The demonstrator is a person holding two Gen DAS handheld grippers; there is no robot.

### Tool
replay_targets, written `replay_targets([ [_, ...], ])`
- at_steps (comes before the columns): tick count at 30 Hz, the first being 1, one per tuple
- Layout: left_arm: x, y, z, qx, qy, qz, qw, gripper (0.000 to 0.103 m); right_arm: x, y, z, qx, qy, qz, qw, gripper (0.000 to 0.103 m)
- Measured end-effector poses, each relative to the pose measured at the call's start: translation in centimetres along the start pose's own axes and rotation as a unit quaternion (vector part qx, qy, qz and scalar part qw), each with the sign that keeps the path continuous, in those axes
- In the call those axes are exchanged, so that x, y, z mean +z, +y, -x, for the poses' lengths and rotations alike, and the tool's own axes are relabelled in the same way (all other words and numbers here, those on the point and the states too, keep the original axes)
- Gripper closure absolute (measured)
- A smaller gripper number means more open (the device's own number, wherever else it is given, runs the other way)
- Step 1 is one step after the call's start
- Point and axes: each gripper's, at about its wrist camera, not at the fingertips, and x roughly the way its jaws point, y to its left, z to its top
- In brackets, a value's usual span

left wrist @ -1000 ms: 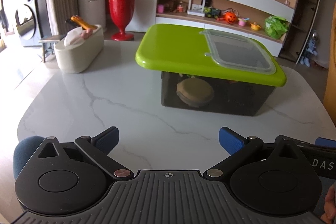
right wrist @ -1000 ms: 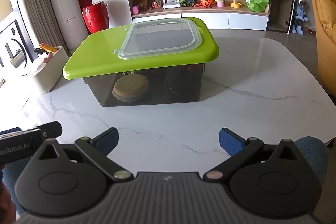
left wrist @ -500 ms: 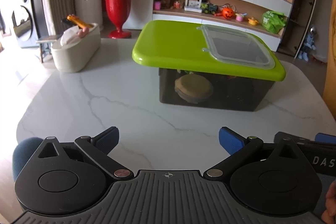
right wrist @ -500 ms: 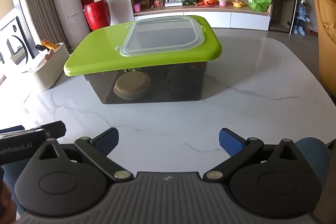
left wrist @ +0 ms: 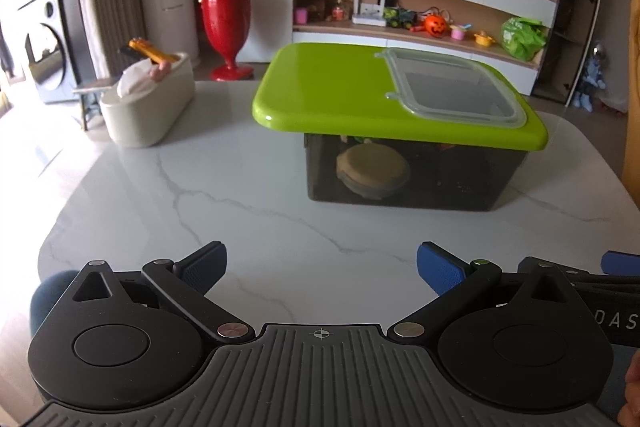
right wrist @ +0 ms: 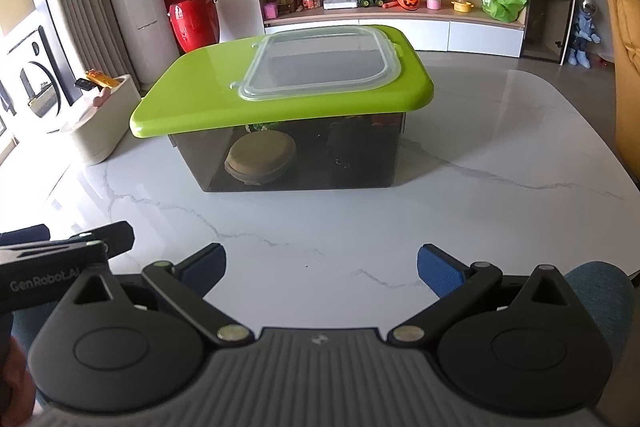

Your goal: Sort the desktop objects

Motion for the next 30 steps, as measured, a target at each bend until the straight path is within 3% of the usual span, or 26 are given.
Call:
replay_targets([
  [8, 1.6, -0.9, 0.6, 0.012, -0.023, -0.008, 0.9996, 0.000, 0.7, -0.3, 0.2, -0.014, -0.010, -0.009, 1.000, 0.000],
  [13, 2.2, -1.0, 1.0, -0.008, -0.032, -0.003, 0.9995, 0.000, 1.2, -0.8, 0.6, -0.015, -0.019, -0.014, 1.000, 0.000],
  [21, 1.5, 0.1, -0.6, -0.008, -0.002, 0.018, 0.9998, 0.000, 1.4, 0.3, -0.6, -0.031, -0.008, 0.031, 0.999, 0.000],
  [24, 1.3, -0.1, -0.5, 0.003, -0.006, 0.010, 0.9999, 0.000, 1.6, 0.0, -1.1, -0.052, -0.013, 0.020, 0.998, 0.000],
  [30, 1.0, -0.3, -0.8, -0.007, 0.001, 0.003, 1.0000, 0.000, 1.8, -1.6, -1.5, -0.018, 0.002, -0.026, 0.999, 0.000],
])
